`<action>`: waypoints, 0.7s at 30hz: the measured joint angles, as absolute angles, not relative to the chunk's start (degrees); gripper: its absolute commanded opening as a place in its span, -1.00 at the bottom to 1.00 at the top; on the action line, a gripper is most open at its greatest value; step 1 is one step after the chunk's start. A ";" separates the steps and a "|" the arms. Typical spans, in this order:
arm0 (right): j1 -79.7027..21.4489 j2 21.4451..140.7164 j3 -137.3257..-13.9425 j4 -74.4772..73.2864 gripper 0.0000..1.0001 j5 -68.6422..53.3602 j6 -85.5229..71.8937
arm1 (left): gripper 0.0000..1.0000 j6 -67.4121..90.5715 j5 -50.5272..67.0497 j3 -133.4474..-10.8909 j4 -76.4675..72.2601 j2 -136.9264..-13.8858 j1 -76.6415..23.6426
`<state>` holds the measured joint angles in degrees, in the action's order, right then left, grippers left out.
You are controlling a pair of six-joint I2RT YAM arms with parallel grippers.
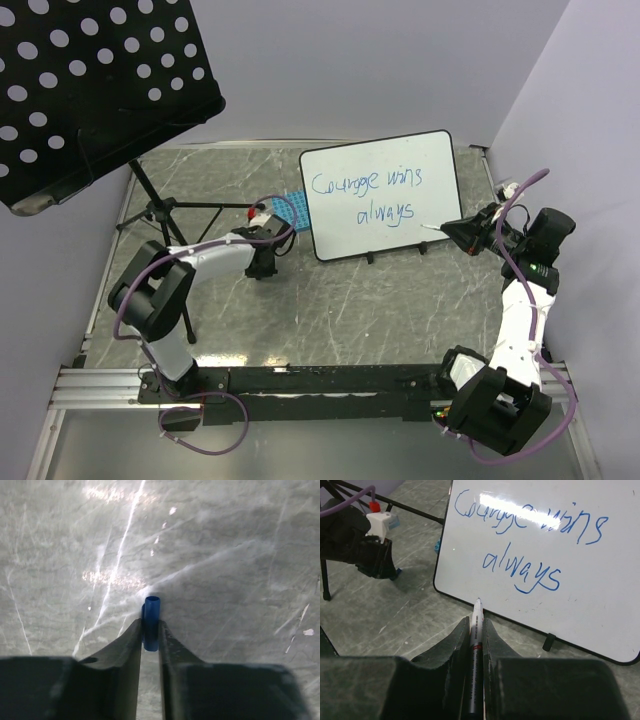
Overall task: Write a sentence on the whiteboard
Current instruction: Pick up the pen cap from the center of the board.
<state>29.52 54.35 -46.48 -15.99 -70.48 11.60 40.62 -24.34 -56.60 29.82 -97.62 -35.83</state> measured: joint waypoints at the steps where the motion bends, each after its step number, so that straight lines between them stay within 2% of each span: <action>1: 29.52 54.35 -46.48 -15.99 -1.00 -70.59 11.60 | -0.70 40.14 -24.51 -57.01 29.89 -98.08 -36.05; 14: 29.54 54.35 -46.37 -15.92 -1.00 -71.92 11.40 | -0.82 33.30 -23.09 -51.57 22.02 -94.17 -37.58; 21: 28.40 55.46 -44.64 -15.05 -1.00 -73.73 9.41 | -0.82 30.44 -14.11 -41.80 10.50 -86.06 -39.29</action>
